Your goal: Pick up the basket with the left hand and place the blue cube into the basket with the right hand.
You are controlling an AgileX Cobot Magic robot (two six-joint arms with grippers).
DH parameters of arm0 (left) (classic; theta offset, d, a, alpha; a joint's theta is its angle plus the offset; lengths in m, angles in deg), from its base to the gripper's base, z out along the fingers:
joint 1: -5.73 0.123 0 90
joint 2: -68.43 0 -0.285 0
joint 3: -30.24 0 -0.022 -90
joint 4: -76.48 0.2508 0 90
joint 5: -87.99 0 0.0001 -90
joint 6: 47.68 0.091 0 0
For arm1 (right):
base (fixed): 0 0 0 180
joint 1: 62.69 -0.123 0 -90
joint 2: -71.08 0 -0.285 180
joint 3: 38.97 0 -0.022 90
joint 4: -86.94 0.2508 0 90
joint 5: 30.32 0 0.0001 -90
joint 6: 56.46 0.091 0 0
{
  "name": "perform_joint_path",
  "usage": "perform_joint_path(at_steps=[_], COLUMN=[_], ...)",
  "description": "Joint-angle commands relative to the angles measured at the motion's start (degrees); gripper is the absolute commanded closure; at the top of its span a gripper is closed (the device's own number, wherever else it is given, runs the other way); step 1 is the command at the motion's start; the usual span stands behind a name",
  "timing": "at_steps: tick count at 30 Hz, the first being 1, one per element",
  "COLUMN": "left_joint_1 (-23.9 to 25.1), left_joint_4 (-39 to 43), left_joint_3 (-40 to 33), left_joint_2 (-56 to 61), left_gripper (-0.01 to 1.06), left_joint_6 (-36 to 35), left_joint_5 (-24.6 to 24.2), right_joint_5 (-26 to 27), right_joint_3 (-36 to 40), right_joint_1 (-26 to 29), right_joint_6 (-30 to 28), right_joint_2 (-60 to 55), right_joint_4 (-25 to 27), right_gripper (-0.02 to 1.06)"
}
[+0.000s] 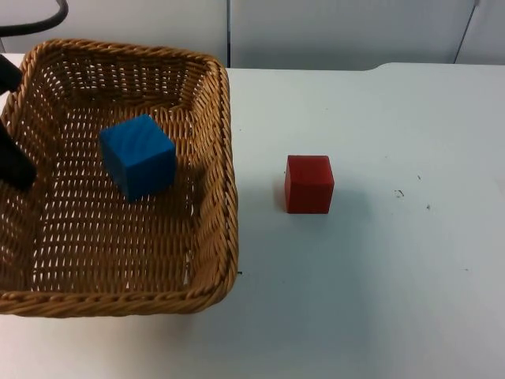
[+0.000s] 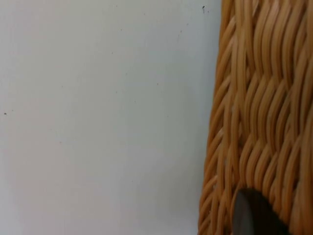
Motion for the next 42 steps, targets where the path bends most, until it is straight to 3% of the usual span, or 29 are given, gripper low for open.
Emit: perform_joint_path(at_steps=[1, 13, 30, 42], left_joint_1=[0.19, 0.19, 0.19, 0.19], left_joint_4=[-2.08, -2.21, -2.32, -9.61], left_joint_3=[0.6, 0.6, 0.6, 1.29], left_joint_2=[0.19, 0.19, -2.36, -13.08], left_gripper=[1.05, 1.05, 1.05, 1.05], left_joint_6=[0.21, 0.21, 1.31, 9.67], left_joint_5=[-1.12, 0.7, 2.43, 6.36], right_joint_5=[-1.49, -9.05, -5.0, -6.01], right_joint_3=[-0.51, -0.26, 12.75, 19.5], right_joint_1=[-0.25, -0.25, -0.25, -0.25], right_joint_6=[-0.51, -1.93, -1.93, -1.56], right_joint_2=[1.52, 4.65, 21.18, 29.71], right_joint_4=[-1.05, -1.69, -1.45, -1.45], right_gripper=[0.26, 0.26, 0.26, 0.26])
